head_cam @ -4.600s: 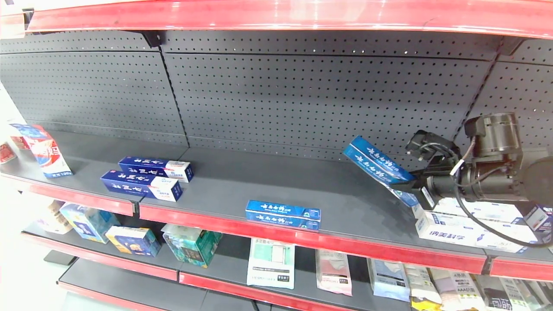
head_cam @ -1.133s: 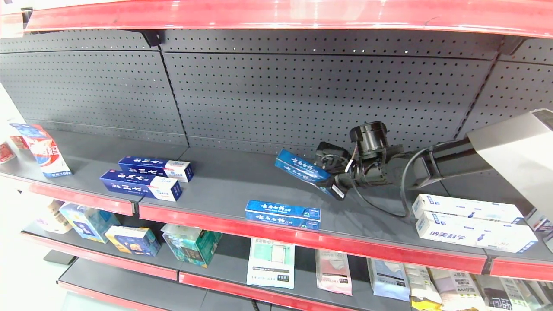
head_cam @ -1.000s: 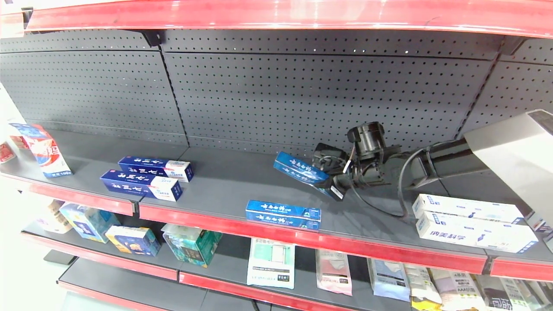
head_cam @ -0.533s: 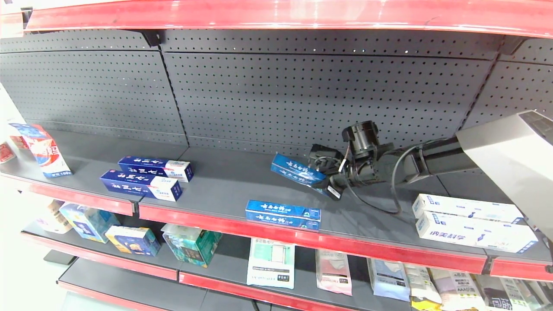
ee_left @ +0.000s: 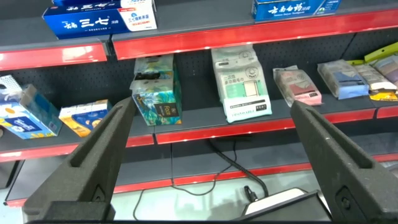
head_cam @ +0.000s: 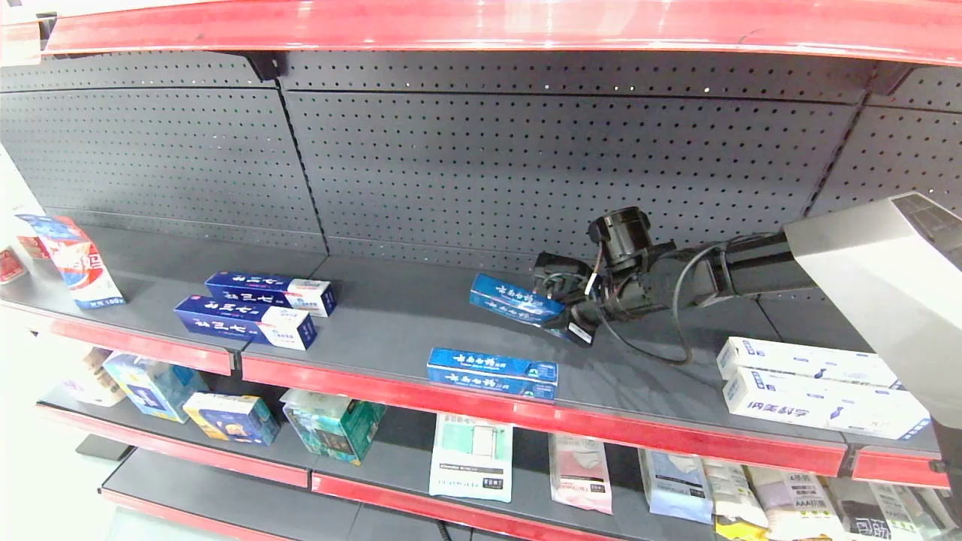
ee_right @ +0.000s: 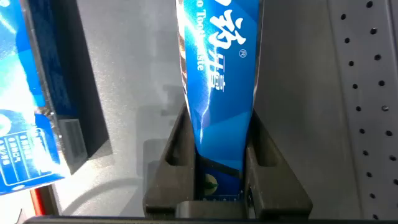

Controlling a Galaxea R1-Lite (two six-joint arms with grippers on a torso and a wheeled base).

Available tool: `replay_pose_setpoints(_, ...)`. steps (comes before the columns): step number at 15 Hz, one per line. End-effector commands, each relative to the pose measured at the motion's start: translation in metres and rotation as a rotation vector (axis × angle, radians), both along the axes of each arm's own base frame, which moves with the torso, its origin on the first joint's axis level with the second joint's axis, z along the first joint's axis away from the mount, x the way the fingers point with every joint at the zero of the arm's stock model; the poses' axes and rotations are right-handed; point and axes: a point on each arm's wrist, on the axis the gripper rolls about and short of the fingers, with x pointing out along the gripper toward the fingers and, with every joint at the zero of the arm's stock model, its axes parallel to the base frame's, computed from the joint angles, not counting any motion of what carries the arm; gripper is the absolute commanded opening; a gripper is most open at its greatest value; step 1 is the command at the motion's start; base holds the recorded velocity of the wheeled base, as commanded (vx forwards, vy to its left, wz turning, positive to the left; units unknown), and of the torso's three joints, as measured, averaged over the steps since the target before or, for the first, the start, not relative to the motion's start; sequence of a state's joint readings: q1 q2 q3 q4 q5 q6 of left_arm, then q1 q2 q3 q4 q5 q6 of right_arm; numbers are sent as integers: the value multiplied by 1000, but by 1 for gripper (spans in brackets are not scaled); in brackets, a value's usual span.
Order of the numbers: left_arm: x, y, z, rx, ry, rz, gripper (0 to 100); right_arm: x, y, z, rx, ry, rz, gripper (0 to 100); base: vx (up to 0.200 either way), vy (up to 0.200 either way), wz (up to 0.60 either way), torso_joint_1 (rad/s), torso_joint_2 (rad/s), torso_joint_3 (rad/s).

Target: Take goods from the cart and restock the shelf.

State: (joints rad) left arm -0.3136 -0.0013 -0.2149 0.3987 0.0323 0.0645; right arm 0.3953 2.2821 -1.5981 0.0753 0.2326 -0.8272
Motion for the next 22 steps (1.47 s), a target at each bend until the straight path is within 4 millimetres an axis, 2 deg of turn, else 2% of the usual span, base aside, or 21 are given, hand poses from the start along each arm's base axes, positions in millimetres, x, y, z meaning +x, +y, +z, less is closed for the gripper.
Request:
replay_pose_setpoints(1, 0, 0, 0, 0, 1, 1, 100, 3, 2, -1, 0, -3, 4, 0, 0, 0, 0, 0, 0, 0)
replay_pose_setpoints(22, 0, 0, 0, 0, 2, -2, 100, 2, 5, -14, -34, 26, 14, 0, 0, 0, 0, 0, 0, 0)
